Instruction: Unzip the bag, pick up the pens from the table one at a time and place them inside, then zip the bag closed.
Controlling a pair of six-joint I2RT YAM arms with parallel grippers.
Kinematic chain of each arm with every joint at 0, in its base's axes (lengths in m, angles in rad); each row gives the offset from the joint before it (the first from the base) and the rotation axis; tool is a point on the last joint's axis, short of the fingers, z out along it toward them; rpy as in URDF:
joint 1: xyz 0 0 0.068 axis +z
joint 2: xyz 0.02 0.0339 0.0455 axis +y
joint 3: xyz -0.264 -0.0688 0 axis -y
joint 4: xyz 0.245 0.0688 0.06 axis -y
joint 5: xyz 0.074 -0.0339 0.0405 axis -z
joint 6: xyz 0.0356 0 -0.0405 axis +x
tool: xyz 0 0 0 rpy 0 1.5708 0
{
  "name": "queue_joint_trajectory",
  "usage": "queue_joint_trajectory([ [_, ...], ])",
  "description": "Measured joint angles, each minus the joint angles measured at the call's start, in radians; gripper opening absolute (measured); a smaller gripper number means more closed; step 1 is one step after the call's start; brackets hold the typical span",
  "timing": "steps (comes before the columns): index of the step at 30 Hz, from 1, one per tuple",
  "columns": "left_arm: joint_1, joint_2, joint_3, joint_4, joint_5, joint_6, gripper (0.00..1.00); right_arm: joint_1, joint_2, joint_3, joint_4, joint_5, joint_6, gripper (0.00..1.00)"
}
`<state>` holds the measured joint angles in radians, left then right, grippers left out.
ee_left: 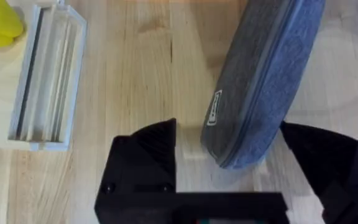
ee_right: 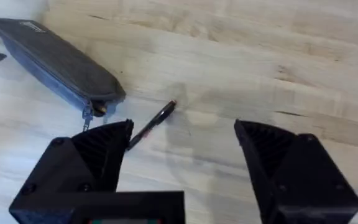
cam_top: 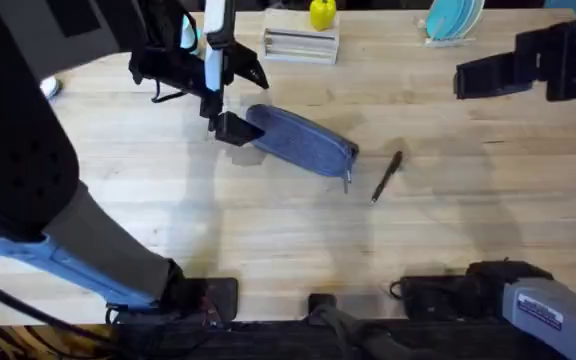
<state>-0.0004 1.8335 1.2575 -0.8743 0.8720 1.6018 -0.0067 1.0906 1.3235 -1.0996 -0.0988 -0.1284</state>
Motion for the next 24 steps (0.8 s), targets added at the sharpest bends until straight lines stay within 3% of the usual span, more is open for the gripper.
queue_joint_trajectory([
  [2, 0.0, 0.023, 0.0, -0.009, 0.026, -0.001, 0.993, 0.0, 0.0, 0.0, 0.0, 0.0, 0.0, 0.994],
  [17, 0.0, 0.032, 0.0, -0.016, 0.029, -0.007, 0.965, 0.0, 0.0, 0.0, 0.0, 0.0, 0.003, 0.994],
  [19, 0.0, 0.032, 0.0, -0.015, 0.028, -0.008, 0.666, 0.0, 0.0, 0.0, 0.0, 0.0, 0.009, 0.994],
  [20, 0.0, 0.032, 0.0, -0.019, 0.028, -0.007, 0.264, 0.0, 0.0, 0.0, -0.001, 0.0, 0.016, 0.994],
  [23, -0.001, 0.032, 0.0, -0.025, 0.025, -0.008, 0.047, 0.0, 0.0, 0.0, -0.001, 0.0, 0.026, 0.994],
  [24, -0.001, 0.032, 0.0, -0.025, 0.025, -0.008, 0.046, 0.0, 0.0, 0.0, -0.001, 0.0, 0.038, 0.994],
])
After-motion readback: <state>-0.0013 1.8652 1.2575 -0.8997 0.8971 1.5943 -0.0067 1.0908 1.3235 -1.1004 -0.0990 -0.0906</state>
